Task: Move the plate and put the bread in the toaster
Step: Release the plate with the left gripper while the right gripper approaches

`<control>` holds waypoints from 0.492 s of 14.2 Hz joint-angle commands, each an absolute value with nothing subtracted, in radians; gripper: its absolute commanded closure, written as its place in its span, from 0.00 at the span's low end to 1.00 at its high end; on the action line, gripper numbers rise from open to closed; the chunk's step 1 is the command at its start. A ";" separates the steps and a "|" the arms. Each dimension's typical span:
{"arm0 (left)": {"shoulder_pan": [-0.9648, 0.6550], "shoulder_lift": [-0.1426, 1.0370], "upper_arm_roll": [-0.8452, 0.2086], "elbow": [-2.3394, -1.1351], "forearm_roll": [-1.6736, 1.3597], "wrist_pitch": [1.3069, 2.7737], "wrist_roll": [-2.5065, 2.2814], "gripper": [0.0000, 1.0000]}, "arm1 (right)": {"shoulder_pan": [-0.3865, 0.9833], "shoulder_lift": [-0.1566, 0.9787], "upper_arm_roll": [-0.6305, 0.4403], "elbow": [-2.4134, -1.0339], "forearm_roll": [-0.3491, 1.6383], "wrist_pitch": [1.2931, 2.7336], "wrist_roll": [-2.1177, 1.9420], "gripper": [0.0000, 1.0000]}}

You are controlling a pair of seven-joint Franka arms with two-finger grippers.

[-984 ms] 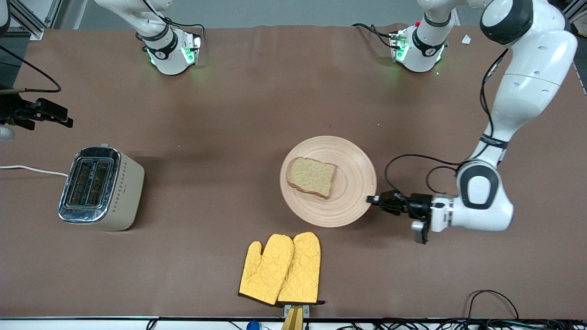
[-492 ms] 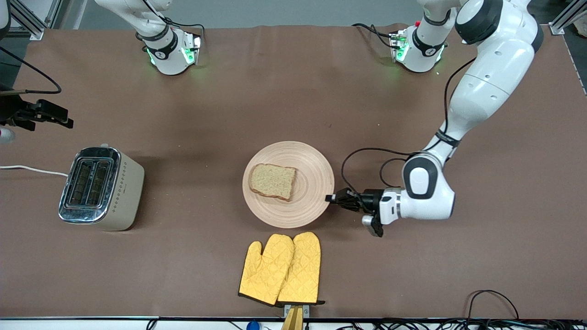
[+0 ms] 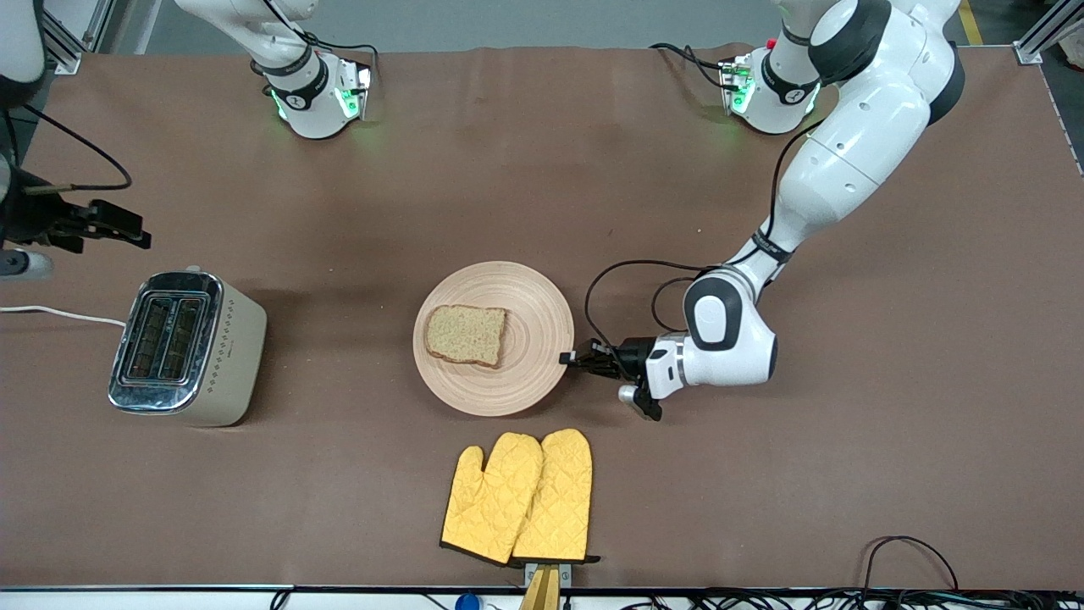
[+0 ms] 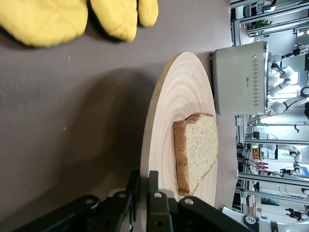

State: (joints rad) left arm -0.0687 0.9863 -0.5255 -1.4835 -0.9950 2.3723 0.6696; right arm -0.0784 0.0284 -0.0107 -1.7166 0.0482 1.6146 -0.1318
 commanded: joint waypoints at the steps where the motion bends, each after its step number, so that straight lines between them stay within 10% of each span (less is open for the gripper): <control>1: -0.057 0.971 -0.531 -1.523 -1.029 2.367 0.667 0.96 | -0.084 0.002 -0.011 -1.833 0.133 1.698 -0.129 0.00; 4: -0.057 0.971 -0.526 -1.543 -1.029 2.370 0.667 0.82 | -0.049 0.005 -0.005 -1.838 0.141 1.742 -0.022 0.00; 5: -0.052 0.971 -0.525 -1.548 -1.029 2.375 0.667 0.66 | -0.029 0.008 -0.005 -1.848 0.144 1.765 0.003 0.00; 6: -0.046 0.968 -0.525 -1.549 -1.029 2.375 0.666 0.02 | -0.026 0.012 -0.005 -1.856 0.176 1.790 0.018 0.00; 7: -0.040 0.963 -0.526 -1.549 -1.028 2.375 0.651 0.00 | -0.028 0.017 -0.005 -1.871 0.225 1.814 0.018 0.00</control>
State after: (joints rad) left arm -0.0576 0.9886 -0.5182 -1.5308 -1.0061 2.3727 0.6669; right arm -0.0354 0.0309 -0.0042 -1.8257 0.1624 1.7669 -0.0107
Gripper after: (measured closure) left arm 0.630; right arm 0.000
